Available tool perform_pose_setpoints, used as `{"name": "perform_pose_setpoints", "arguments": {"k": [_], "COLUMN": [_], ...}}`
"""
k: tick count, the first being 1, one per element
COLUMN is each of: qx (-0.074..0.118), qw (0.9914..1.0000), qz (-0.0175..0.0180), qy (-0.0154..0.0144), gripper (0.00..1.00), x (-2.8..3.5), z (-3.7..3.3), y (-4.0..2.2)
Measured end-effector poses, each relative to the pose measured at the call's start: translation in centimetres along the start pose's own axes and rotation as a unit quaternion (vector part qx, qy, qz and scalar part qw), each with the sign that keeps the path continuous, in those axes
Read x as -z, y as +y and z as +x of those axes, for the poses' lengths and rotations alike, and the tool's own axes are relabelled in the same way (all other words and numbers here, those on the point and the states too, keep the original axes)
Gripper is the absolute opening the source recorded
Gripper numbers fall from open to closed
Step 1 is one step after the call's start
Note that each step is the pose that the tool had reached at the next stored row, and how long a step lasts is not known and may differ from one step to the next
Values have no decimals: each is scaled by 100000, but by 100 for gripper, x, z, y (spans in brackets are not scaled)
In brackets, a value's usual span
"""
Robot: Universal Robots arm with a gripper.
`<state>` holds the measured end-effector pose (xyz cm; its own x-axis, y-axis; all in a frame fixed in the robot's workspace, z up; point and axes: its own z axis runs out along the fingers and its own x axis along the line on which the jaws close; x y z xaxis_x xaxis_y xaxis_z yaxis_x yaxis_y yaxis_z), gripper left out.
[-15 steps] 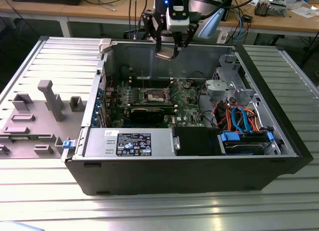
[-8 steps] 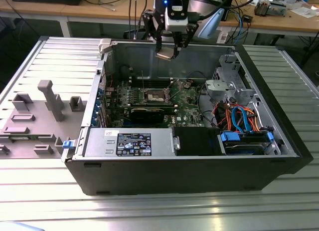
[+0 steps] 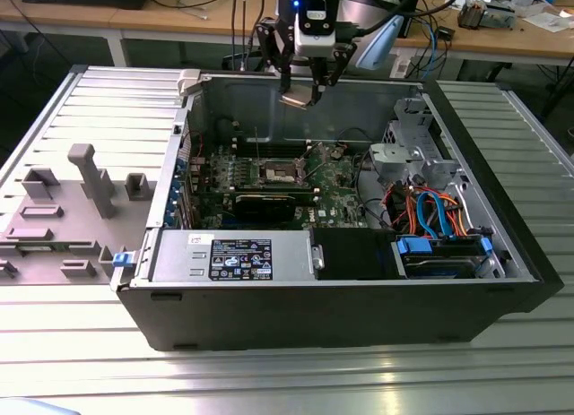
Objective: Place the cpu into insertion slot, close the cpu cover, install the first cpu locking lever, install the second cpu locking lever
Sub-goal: 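Place the cpu into insertion slot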
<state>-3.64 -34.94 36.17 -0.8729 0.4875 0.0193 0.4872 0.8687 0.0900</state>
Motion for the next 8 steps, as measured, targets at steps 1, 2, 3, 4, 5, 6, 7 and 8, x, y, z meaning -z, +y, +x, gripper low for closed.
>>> {"name": "perform_pose_setpoints", "arguments": {"k": [1, 2, 3, 4, 5, 6, 7, 8], "qx": [-110, -225, -341, -407, -505, -596, -715, -816], "qw": [100000, 100000, 99999, 99999, 99999, 99998, 99997, 99997], "qz": [-6, -12, -16, -12, -14, -14, -21, -21], "qy": [-10, -19, -30, -36, -46, -53, -64, -73], "gripper": [54, 54, 54, 54, 54, 54, 54, 54], "x": [0, -1, -1, 0, 0, 0, 0, 0], "z": [2, 4, 7, 10, 13, 16, 21, 25], "y": [-1, -2, -4, -6, -8, -9, -12, -14]}}
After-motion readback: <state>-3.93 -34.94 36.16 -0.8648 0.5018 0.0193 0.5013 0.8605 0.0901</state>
